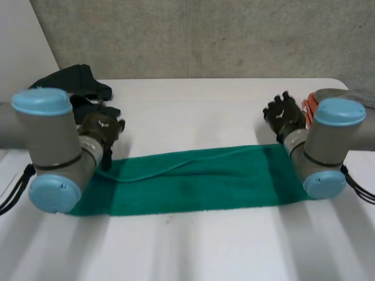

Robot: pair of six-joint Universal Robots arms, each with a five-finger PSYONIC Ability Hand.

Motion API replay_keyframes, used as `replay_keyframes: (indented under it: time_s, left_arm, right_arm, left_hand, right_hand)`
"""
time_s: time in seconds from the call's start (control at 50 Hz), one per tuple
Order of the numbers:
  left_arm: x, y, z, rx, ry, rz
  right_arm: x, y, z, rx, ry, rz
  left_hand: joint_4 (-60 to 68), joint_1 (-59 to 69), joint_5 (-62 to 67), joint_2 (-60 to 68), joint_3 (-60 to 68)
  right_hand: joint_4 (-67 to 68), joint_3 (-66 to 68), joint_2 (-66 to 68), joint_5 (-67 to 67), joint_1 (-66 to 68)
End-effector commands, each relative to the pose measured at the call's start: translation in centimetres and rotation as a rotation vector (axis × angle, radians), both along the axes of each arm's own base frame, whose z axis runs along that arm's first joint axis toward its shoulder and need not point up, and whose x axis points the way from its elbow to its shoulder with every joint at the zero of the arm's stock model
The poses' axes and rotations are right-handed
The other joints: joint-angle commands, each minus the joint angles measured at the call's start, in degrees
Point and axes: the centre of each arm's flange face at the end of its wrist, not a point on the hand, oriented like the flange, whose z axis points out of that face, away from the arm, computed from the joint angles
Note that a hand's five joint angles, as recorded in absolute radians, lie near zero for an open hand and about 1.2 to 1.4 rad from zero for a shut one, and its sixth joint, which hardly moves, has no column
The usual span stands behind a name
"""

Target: Fold the laundry.

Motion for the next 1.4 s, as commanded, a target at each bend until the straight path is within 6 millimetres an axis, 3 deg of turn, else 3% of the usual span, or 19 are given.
replay_keyframes:
  time_s: [0.02, 0.1, 0.2, 0.32, 0.42, 0.46, 0.66, 0.74, 0.8, 0.86, 0.94, 1.02, 1.18, 1.3, 1.4]
  left_arm:
    - [0.6, 1.2, 4.4, -0.077, 0.087, 0.002]
    - [1.0, 3.0, 4.2, -0.051, 0.082, -0.023]
    - [1.4, 5.9, 2.2, 0.033, 0.077, -0.106]
    - [1.8, 6.3, 0.3, 0.032, 0.101, -0.149]
    - [2.0, 4.9, -0.8, -0.018, 0.118, -0.145]
    - [1.8, 3.8, -2.2, -0.018, 0.116, -0.141]
    - [0.2, -1.9, -5.5, -0.044, 0.120, -0.128]
    - [0.5, -4.9, -5.2, -0.092, 0.128, -0.087]
    - [2.0, -7.1, -3.6, -0.158, 0.127, 0.003]
    - [2.8, -7.6, -2.8, -0.184, 0.119, 0.062]
    - [2.7, -6.6, 0.7, -0.247, 0.138, 0.068]
    - [2.2, -4.3, 1.5, -0.234, 0.141, 0.034]
    - [2.1, 0.3, 1.2, -0.169, 0.143, -0.062]
    - [2.3, 1.7, 0.4, -0.130, 0.144, -0.086]
    - [1.9, 2.3, 0.1, -0.118, 0.145, -0.098]
  right_arm:
    - [-0.8, 0.4, 4.9, -0.039, -0.178, -0.053]
    - [-1.3, 1.9, 5.7, 0.027, -0.195, -0.042]
    - [-4.0, 4.6, 4.8, 0.260, -0.165, -0.048]
    - [-6.7, 7.5, 5.2, 0.411, -0.225, -0.085]
    - [-8.2, 9.5, 3.8, 0.483, -0.237, -0.088]
    - [-8.4, 10.2, 3.3, 0.499, -0.243, -0.076]
    - [-9.2, 10.3, 1.9, 0.452, -0.256, -0.090]
    - [-9.3, 10.0, 2.0, 0.426, -0.262, -0.090]
    - [-9.3, 9.9, 2.0, 0.420, -0.261, -0.092]
    - [-9.3, 9.9, 2.2, 0.414, -0.262, -0.093]
    - [-9.6, 9.9, 2.2, 0.419, -0.260, -0.101]
    - [-10.2, 9.8, 2.0, 0.427, -0.261, -0.120]
    - [-12.2, 9.4, 1.1, 0.435, -0.240, -0.161]
    - [-12.2, 9.5, 0.5, 0.447, -0.222, -0.107]
    - [-12.2, 8.6, -1.1, 0.442, -0.226, -0.098]
  left_hand:
    - [-1.6, -0.9, -2.8, -1.8, -2.0]
    - [-1.6, -0.9, -2.8, -1.8, -2.0]
    - [-1.6, -0.9, -2.8, -1.8, -2.0]
    - [-1.2, -0.5, -2.5, -1.5, -1.6]
    - [-1.1, -0.4, -2.3, -1.3, -1.4]
    - [-0.9, -0.2, -2.1, -1.1, -1.2]
    - [-0.1, 0.6, -1.3, -0.3, -0.4]
    - [2.1, 2.8, 0.9, 1.9, 1.8]
    - [2.8, 3.5, 1.6, 2.6, 2.5]
    - [2.8, 3.5, 1.6, 2.6, 2.5]
    - [2.1, 2.8, 0.9, 1.9, 1.8]
    - [1.8, 2.5, 0.6, 1.6, 1.5]
    - [1.6, 2.3, 0.4, 1.4, 1.3]
    - [1.5, 2.2, 0.2, 1.2, 1.1]
    - [1.0, 1.7, -0.3, 0.7, 0.6]
  right_hand:
    - [-1.8, -1.9, -2.4, -2.6, -3.0]
    - [-1.8, -1.9, -2.4, -2.6, -3.0]
    - [-1.8, -1.9, -2.4, -2.6, -3.0]
    - [-1.8, -1.9, -2.4, -2.6, -3.0]
    - [-1.8, -1.9, -2.4, -2.6, -3.0]
    - [-1.8, -1.9, -2.4, -2.6, -3.0]
    - [-1.8, -1.9, -2.4, -2.6, -3.0]
    - [-1.8, -1.9, -2.4, -2.6, -3.0]
    - [0.5, 0.4, -0.1, -0.4, -0.7]
    - [2.5, 2.4, 1.9, 1.7, 1.3]
    - [5.4, 5.3, 4.8, 4.5, 4.2]
    - [6.7, 6.6, 6.1, 5.9, 5.5]
    - [14.3, 14.2, 13.7, 13.4, 13.1]
    - [17.7, 17.6, 17.1, 16.8, 16.5]
    - [31.6, 31.5, 31.0, 30.7, 30.4]
